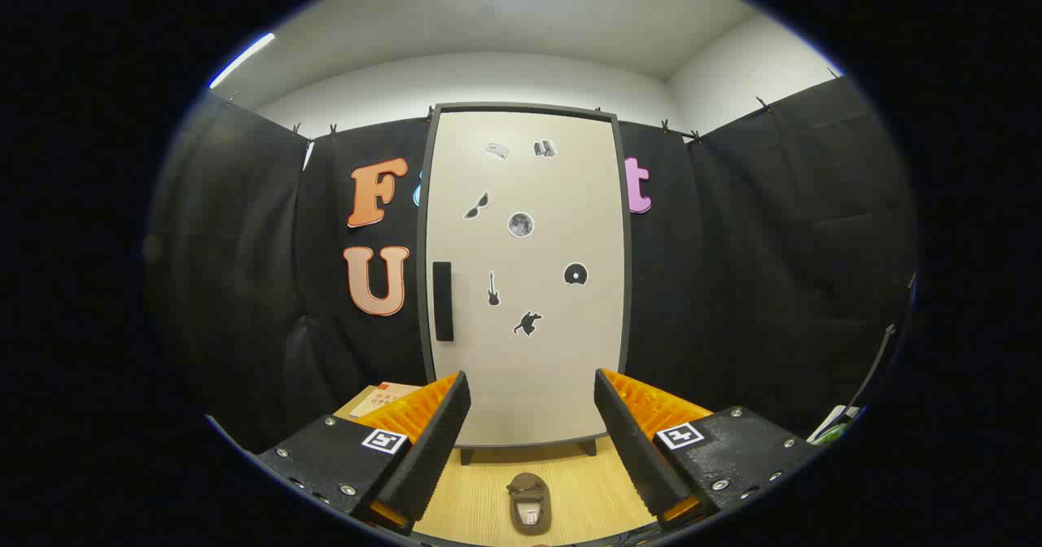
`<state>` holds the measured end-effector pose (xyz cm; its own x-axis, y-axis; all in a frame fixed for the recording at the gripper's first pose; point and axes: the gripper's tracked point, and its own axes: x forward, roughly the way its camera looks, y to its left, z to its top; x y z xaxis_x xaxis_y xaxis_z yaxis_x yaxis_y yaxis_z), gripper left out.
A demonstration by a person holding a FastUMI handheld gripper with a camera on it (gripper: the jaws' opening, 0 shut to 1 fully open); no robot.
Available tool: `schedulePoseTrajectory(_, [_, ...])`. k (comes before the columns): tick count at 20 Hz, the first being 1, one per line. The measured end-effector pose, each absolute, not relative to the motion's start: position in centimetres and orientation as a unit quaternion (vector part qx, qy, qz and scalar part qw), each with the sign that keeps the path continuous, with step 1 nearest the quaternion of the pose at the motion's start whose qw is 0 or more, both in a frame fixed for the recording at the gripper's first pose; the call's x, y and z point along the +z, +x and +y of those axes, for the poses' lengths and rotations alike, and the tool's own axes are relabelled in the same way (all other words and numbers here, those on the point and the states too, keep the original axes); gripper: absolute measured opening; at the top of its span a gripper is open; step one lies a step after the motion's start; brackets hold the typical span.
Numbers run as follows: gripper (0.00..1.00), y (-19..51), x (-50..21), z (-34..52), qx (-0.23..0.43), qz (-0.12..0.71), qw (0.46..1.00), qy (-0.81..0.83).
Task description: Open the shoe cabinet door, grab the shoes and put them into the shoe cabinet, then close the shoe cabinet door.
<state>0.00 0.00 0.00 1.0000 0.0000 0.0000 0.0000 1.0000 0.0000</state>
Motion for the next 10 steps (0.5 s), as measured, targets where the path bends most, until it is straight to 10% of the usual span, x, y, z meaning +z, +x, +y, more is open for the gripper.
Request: schedulePoseTrajectory(10, [0.96, 0.41, -0.15, -1.01, -0.004, 0.010, 1.000, 0.000])
